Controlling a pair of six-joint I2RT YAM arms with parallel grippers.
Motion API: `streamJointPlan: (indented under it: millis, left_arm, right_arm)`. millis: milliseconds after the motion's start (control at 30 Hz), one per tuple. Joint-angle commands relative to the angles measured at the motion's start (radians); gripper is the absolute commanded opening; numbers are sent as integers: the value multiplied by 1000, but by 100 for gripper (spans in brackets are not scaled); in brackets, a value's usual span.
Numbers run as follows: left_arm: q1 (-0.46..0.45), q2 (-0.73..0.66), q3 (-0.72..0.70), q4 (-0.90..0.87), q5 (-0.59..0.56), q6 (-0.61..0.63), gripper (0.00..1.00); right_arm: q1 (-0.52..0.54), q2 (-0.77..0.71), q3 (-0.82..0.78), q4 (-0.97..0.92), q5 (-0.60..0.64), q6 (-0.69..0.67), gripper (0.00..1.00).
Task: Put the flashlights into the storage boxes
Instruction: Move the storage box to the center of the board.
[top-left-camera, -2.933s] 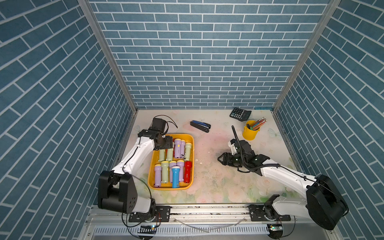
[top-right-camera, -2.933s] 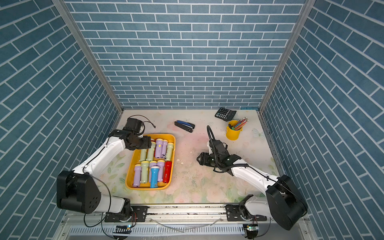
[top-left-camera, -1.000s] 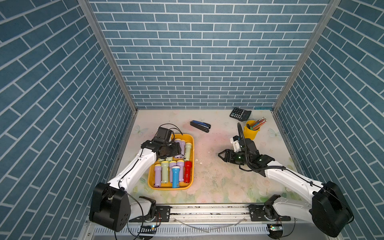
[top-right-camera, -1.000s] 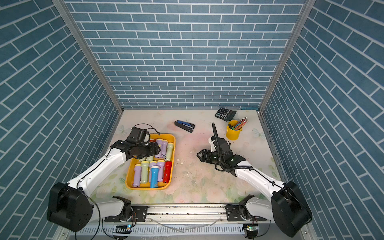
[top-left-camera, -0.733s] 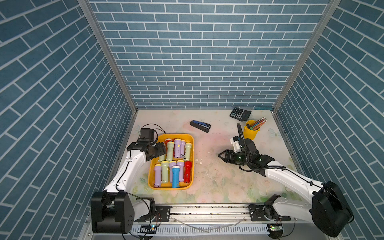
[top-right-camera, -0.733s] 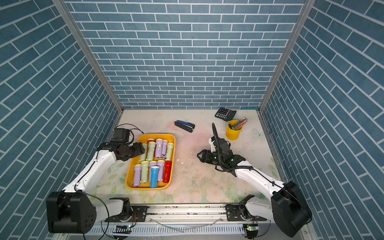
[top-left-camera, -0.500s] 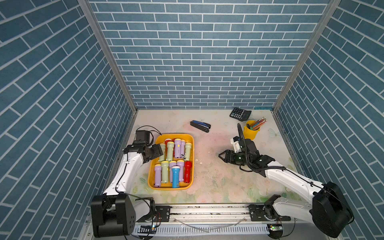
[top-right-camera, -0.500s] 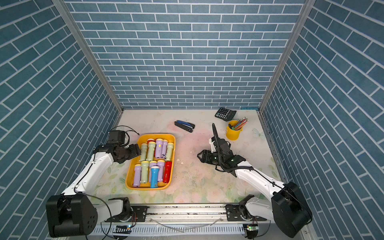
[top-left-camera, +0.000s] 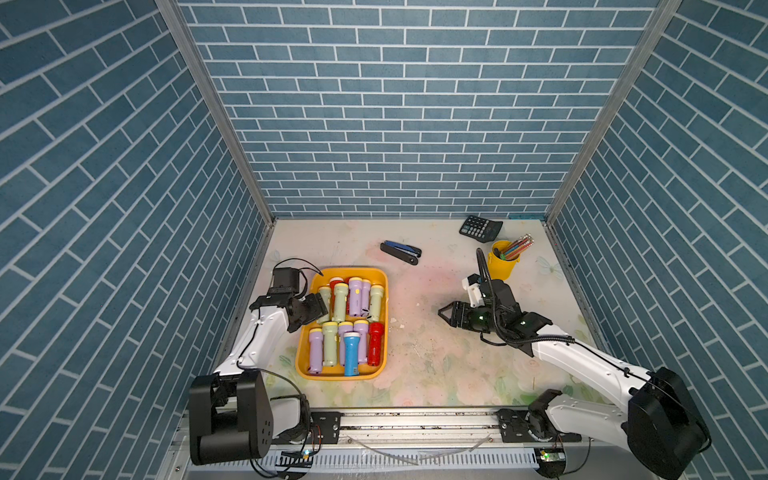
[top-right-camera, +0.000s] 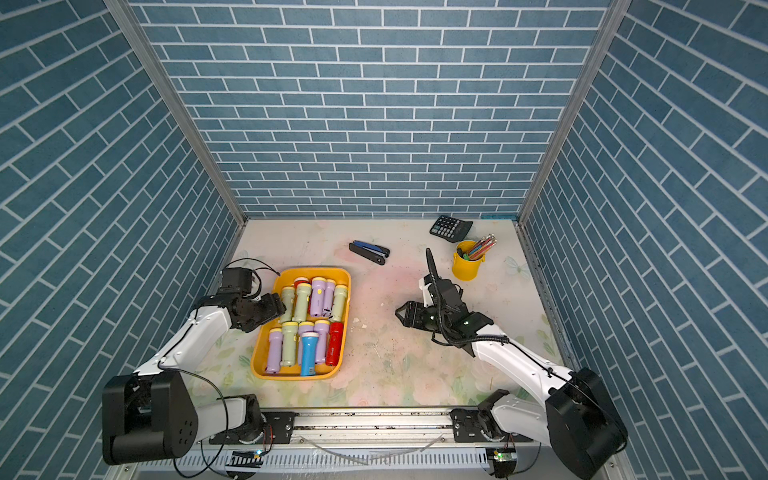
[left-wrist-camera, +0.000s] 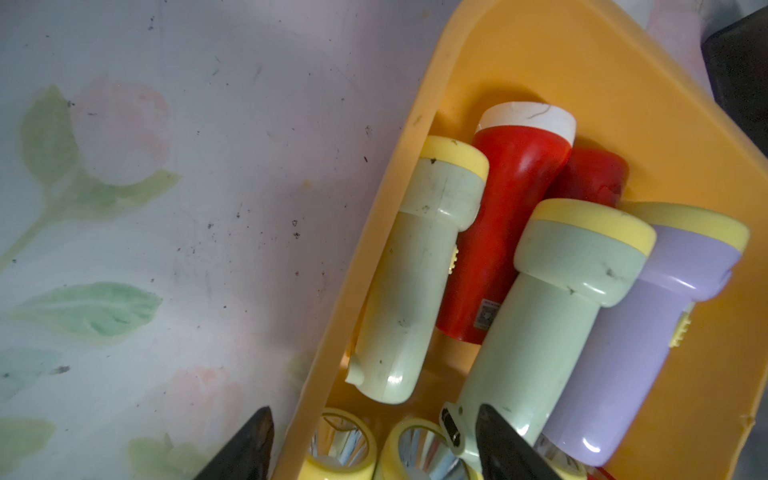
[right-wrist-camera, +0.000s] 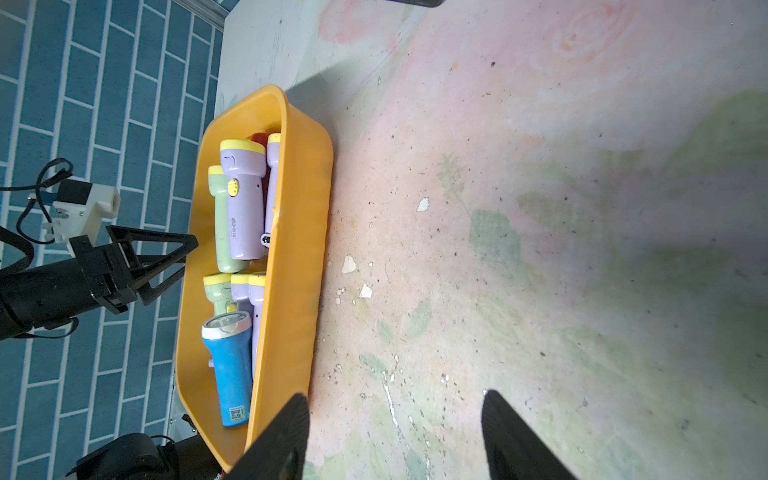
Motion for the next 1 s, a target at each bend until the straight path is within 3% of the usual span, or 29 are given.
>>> streamJointPlan:
  millis: [0, 233, 533, 967]
  left_arm:
    - [-20, -18, -38, 16, 155, -49, 76]
    - [-89, -36, -38, 45, 157, -87, 76]
    - [-242, 0, -21, 83, 123, -143, 76]
    - [-335, 66, 20, 123, 87, -155, 76]
  right_arm:
    - [-3, -25, -18, -18, 4, 5, 67]
    - [-4, -21, -24, 12, -12, 20, 67]
    - [0, -1, -40, 76, -56, 60, 67]
    - [-4, 103, -31, 202, -130, 103, 67]
